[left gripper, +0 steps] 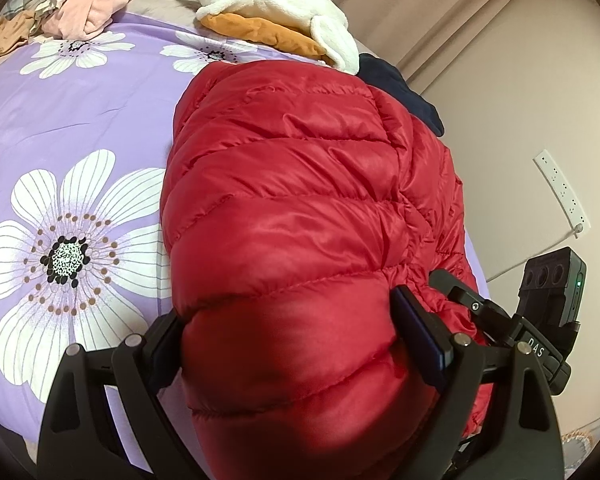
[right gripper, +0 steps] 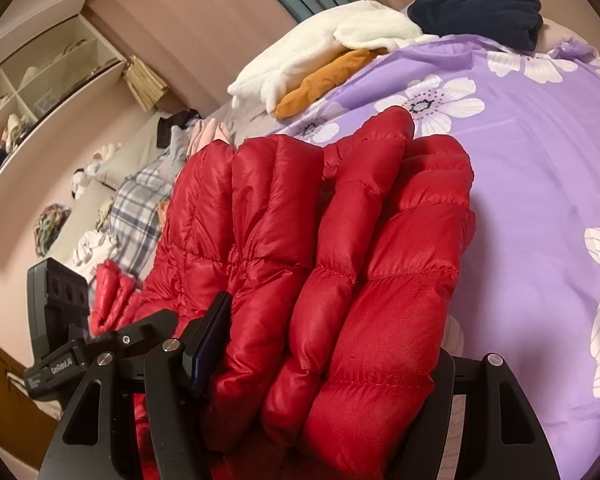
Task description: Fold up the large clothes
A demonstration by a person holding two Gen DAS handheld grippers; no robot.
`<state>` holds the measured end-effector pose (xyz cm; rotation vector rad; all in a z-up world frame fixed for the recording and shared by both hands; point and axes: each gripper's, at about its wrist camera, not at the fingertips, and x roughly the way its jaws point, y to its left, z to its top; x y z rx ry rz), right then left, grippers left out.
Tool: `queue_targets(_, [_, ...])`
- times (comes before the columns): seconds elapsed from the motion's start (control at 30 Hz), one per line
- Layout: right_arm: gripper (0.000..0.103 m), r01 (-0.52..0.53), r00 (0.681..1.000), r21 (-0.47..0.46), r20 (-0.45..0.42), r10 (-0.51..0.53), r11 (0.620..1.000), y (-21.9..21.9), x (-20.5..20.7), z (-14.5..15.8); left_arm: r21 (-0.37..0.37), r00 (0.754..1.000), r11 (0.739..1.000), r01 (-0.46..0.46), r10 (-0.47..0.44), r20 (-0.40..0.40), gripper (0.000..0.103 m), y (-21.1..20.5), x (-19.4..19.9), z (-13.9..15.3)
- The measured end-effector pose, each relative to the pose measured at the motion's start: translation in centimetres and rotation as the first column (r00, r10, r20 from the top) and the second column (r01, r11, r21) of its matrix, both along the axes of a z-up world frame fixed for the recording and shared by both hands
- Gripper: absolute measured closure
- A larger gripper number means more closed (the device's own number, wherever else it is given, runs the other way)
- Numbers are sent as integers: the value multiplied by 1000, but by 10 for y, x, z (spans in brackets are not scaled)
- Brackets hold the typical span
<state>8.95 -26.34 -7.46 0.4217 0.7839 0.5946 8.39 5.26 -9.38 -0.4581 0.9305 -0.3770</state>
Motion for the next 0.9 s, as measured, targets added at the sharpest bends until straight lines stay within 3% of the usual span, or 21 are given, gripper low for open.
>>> queue_targets(0.9, [34, -33, 999, -20, -1, 33, 999, 15, 10, 0, -14, 1000, 1000, -19, 19, -11, 10, 25, 15, -6])
